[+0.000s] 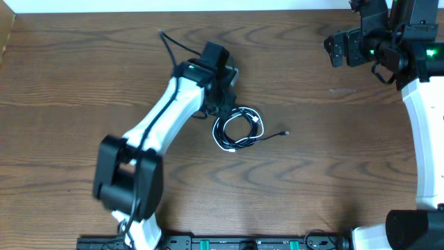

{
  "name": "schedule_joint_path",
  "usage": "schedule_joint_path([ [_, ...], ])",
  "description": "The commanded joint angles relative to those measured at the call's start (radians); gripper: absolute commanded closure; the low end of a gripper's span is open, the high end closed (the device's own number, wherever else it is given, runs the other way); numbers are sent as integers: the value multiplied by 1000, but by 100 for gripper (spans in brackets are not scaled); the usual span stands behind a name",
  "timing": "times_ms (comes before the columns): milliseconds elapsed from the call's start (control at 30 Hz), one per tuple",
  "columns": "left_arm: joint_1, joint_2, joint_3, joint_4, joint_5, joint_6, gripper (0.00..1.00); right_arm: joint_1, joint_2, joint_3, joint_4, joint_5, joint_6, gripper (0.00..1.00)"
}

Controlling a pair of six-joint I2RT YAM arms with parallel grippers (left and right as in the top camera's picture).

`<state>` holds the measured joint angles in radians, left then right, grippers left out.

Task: Untangle cables
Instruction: 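Grasp the cable bundle with the left gripper and hold it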

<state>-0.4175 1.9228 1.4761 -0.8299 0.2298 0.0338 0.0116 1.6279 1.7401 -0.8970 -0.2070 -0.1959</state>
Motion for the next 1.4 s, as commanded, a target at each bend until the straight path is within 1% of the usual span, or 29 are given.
schedule_joint_path([
  [0,-12,80,12,2,-18,7,60,-4,-5,18,-1,-10,-11,1],
  [100,-18,102,12,6,-18,7,61,-4,-5,18,-1,-10,-11,1],
  [300,-19,103,12,10,-19,7,60,-4,-5,18,5,-10,-11,1],
  [600,-19,103,12,9,-41,6,63,-4,-5,18,3,-10,-11,1],
  [1367,-51,119,3,11,-40,4,64,-4,-5,18,2,-13,-11,1],
])
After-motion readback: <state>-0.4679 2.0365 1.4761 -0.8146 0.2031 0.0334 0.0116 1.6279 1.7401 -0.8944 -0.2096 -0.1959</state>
